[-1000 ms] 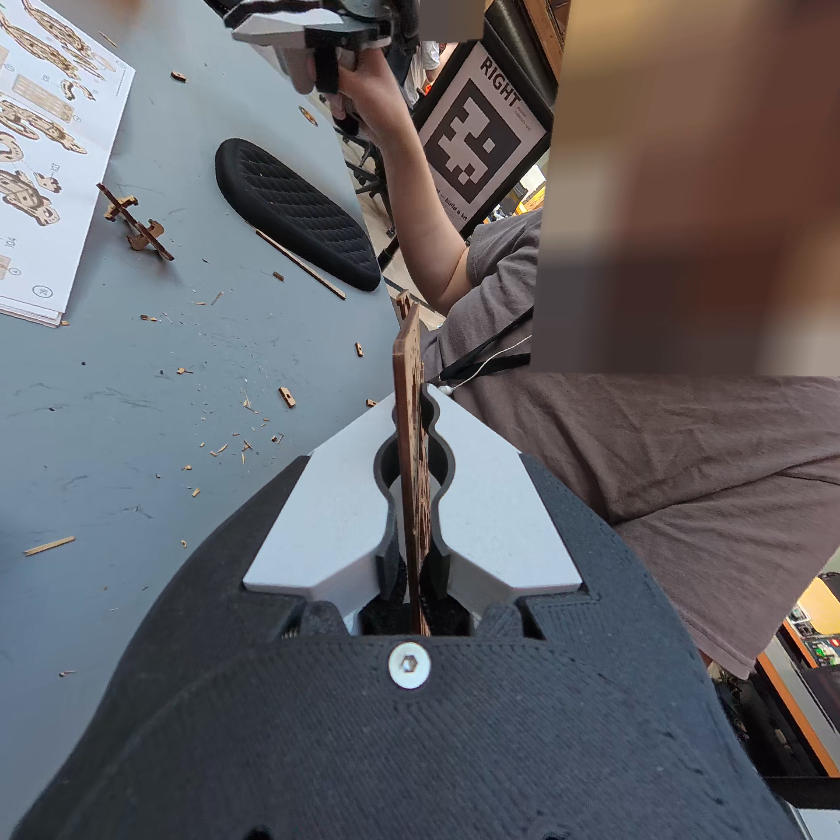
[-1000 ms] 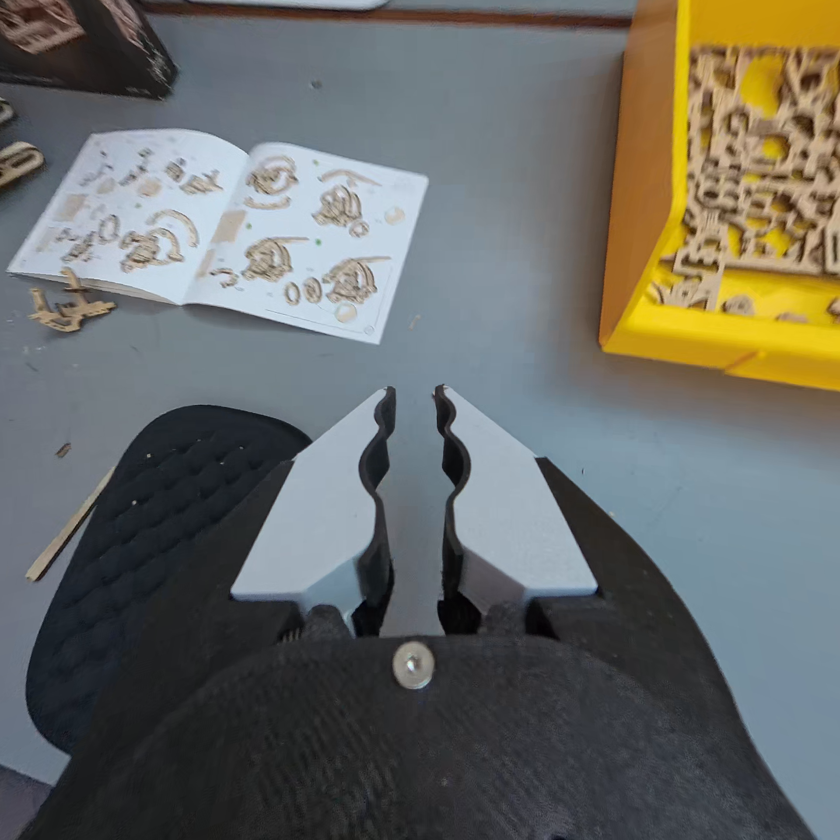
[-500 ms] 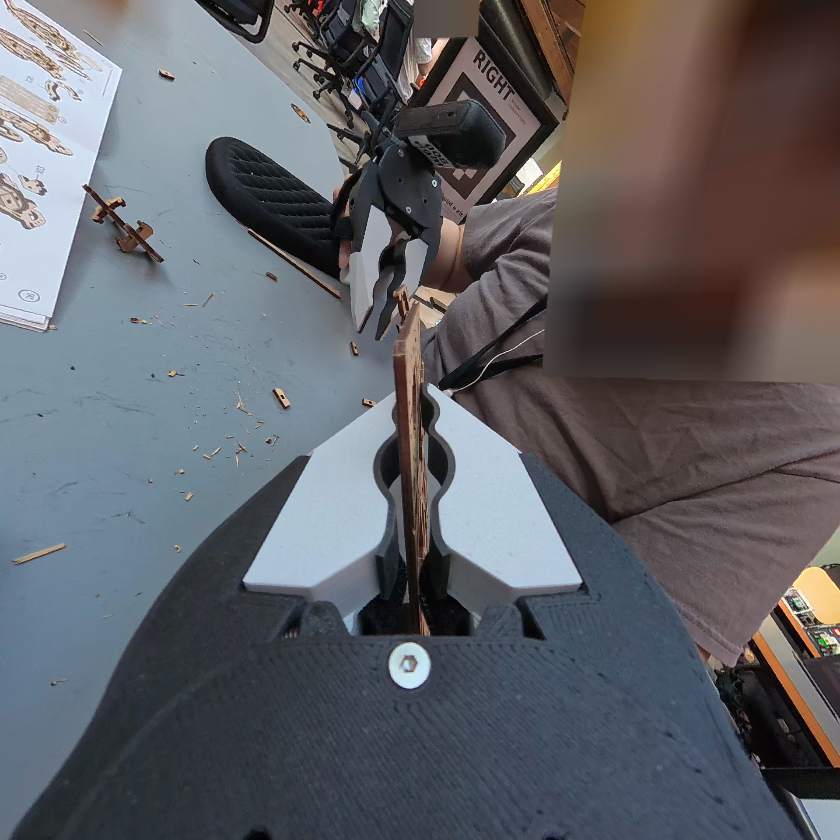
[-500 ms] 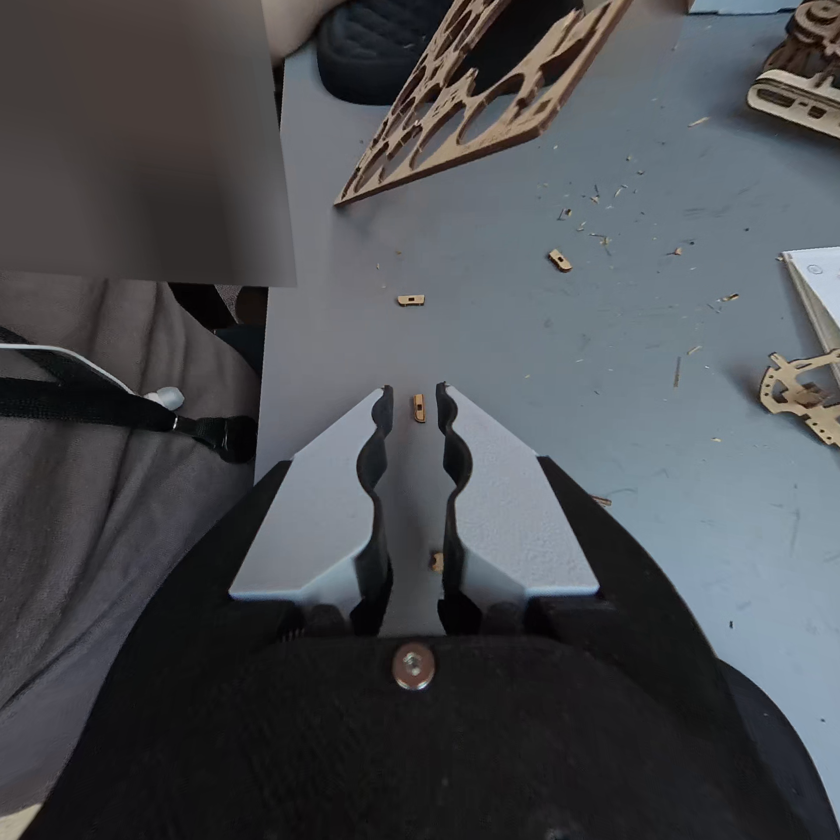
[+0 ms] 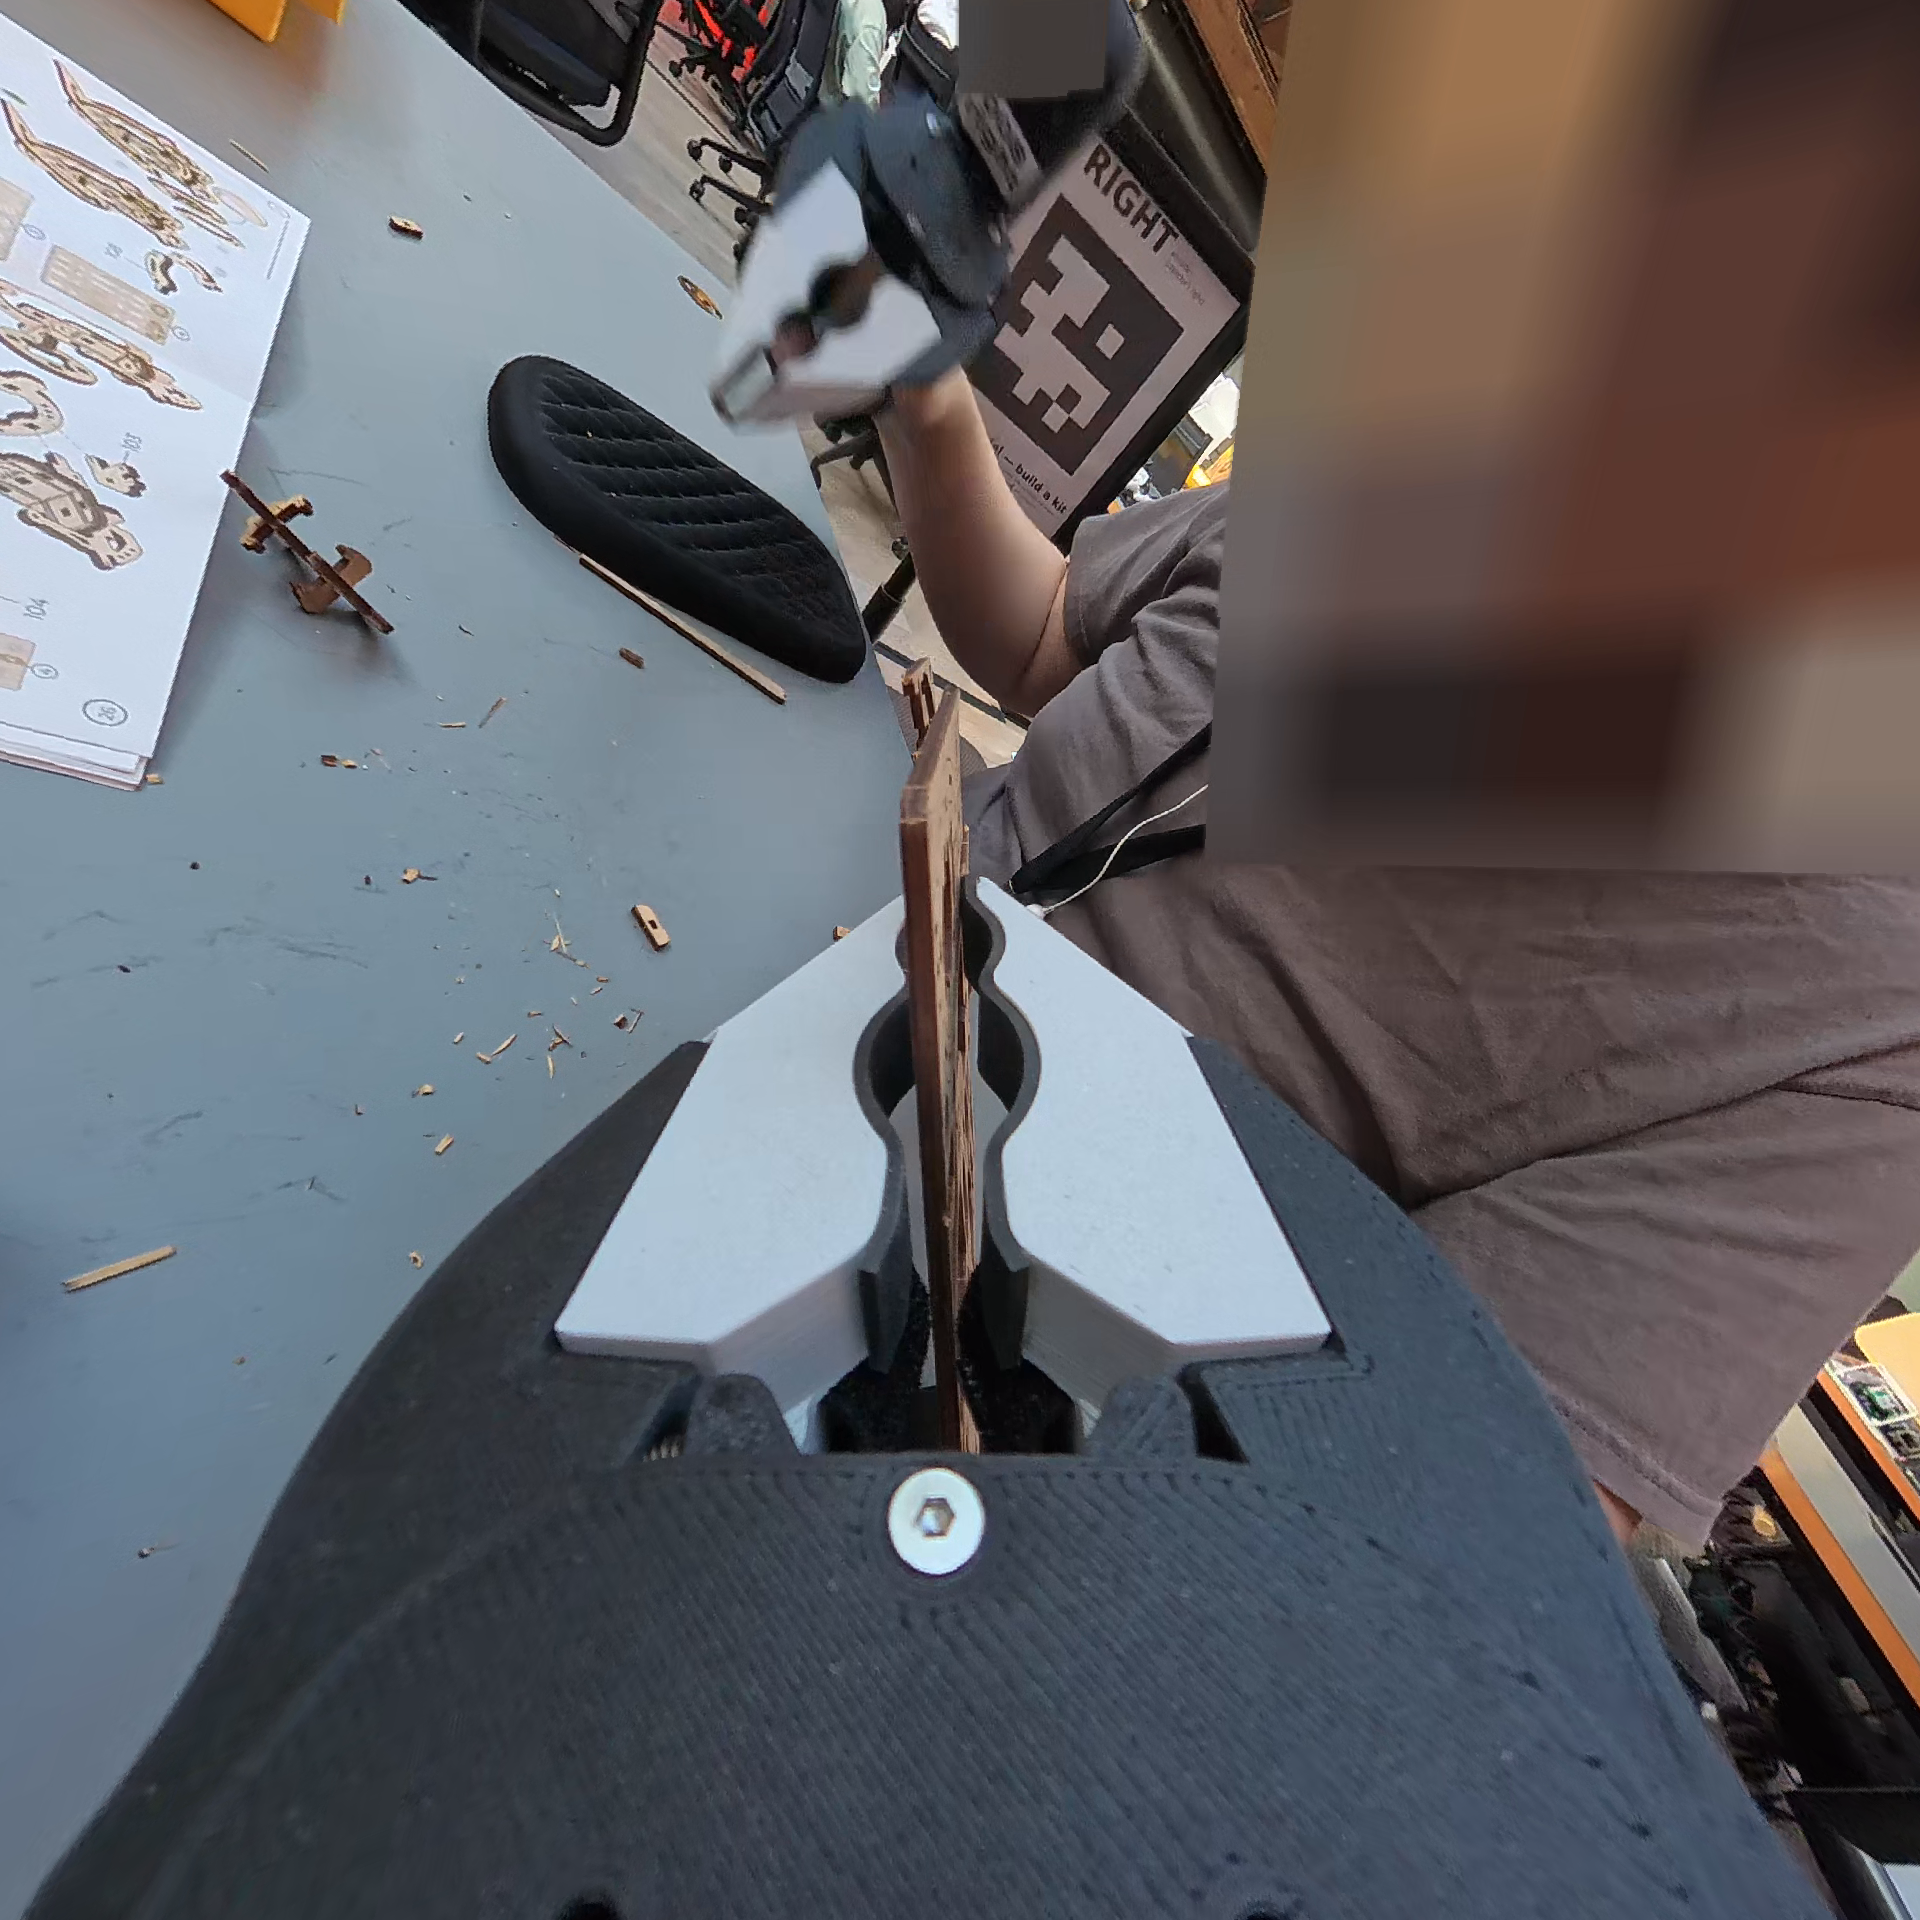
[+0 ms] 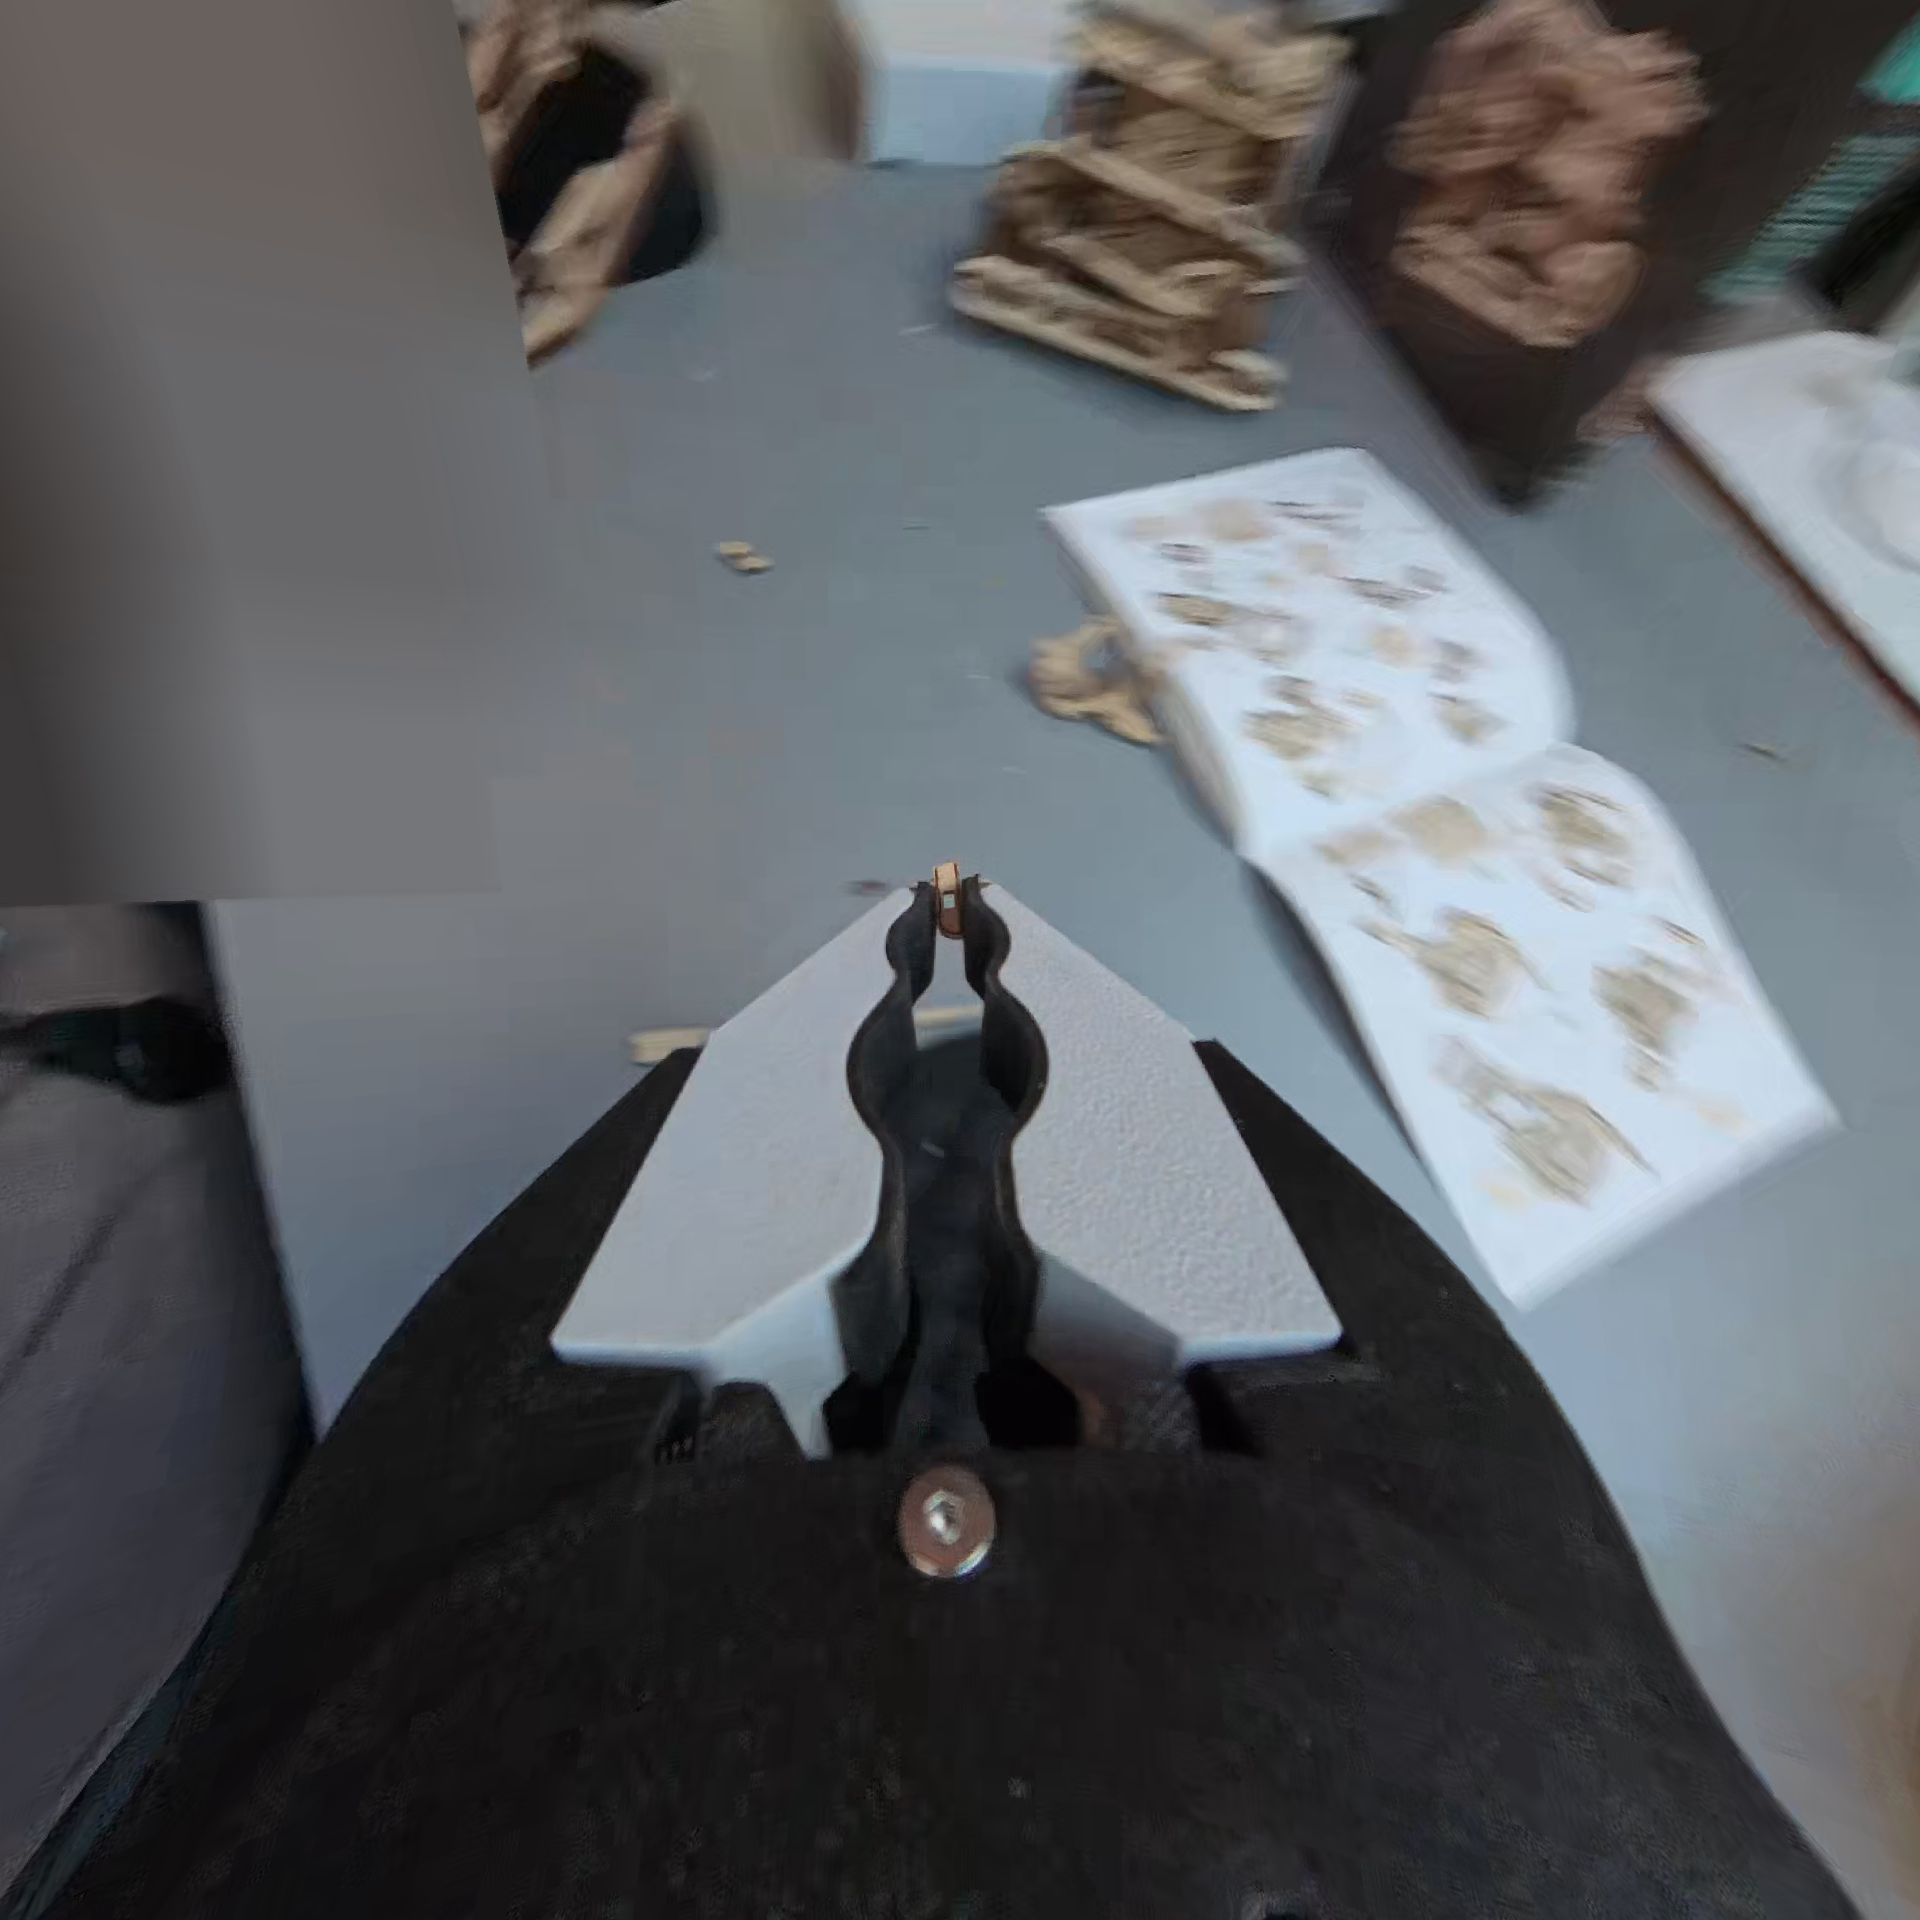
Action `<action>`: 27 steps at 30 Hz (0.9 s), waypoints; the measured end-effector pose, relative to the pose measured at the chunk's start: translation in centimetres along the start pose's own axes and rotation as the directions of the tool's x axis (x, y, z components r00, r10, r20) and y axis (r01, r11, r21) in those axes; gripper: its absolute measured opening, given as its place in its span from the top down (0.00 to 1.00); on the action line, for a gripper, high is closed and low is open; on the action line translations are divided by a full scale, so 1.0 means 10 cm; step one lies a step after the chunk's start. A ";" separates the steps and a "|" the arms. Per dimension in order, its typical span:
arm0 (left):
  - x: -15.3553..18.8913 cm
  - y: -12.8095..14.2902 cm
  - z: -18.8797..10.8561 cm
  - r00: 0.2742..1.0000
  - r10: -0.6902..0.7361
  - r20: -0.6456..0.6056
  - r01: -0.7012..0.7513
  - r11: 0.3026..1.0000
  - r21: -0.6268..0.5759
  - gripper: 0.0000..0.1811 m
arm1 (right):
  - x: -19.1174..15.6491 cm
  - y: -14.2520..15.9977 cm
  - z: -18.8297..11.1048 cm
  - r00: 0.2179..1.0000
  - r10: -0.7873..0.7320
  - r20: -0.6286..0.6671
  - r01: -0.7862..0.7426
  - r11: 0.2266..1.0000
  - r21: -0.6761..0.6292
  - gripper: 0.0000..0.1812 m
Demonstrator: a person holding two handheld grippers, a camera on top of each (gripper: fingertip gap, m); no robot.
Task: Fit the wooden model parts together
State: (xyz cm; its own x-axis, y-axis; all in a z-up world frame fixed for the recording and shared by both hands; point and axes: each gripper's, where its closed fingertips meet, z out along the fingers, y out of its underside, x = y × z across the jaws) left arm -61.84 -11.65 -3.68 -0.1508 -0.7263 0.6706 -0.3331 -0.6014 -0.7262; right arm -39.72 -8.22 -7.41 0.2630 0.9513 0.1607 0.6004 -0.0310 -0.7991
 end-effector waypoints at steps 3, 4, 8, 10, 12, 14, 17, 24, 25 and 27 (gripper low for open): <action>0.04 -0.01 0.02 1.000 0.014 -0.005 -0.014 1.000 -0.007 1.00 | 1.18 0.66 -0.71 0.901 0.330 -0.282 -0.322 0.944 0.074 0.98; 0.04 -0.01 0.03 1.000 0.019 -0.007 -0.019 1.000 -0.012 1.00 | 1.34 0.96 -0.75 0.855 0.429 -0.292 -0.434 0.900 0.050 0.98; 0.04 -0.01 0.03 1.000 0.016 -0.004 -0.016 1.000 -0.006 1.00 | 1.41 1.44 -0.74 0.806 0.482 -0.344 -0.513 0.859 0.002 0.98; 0.02 -0.01 0.02 1.000 0.009 -0.001 -0.009 1.000 -0.002 1.00 | 1.33 1.50 -0.67 0.815 0.481 -0.322 -0.517 0.855 -0.032 0.97; 0.00 0.00 0.01 1.000 0.001 -0.002 -0.001 1.000 -0.002 1.00 | 1.28 1.56 -0.60 0.824 0.480 -0.300 -0.522 0.849 -0.076 0.95; -0.01 0.00 0.01 1.000 -0.004 -0.001 0.004 1.000 -0.004 1.00 | 1.27 1.59 -0.58 0.842 0.445 -0.305 -0.497 0.860 -0.117 0.94; 0.00 0.00 0.00 1.000 -0.001 -0.001 0.001 1.000 -0.002 1.00 | 1.33 1.33 -0.74 0.857 0.418 -0.302 -0.452 0.890 -0.052 0.91; 0.01 0.01 0.01 1.000 0.004 -0.002 -0.004 1.000 -0.005 1.00 | 1.49 1.42 -0.62 0.936 0.232 -0.264 -0.265 0.959 -0.099 0.96; 0.01 0.01 0.01 1.000 0.003 0.000 -0.003 1.000 -0.005 1.00 | 1.53 1.46 -0.61 0.934 0.185 -0.305 -0.228 0.967 -0.113 0.96; 0.00 0.01 0.01 1.000 -0.002 -0.003 0.002 1.000 -0.004 1.00 | 1.54 1.47 -0.56 0.942 0.132 -0.309 -0.177 0.977 -0.122 0.96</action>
State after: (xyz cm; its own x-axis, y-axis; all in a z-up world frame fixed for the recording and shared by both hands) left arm -61.82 -11.74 -3.73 -0.1526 -0.7244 0.6723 -0.3366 -0.6015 -0.7245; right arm -22.58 4.26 -13.44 0.5599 0.7974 0.2249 0.6322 -0.2358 -0.7380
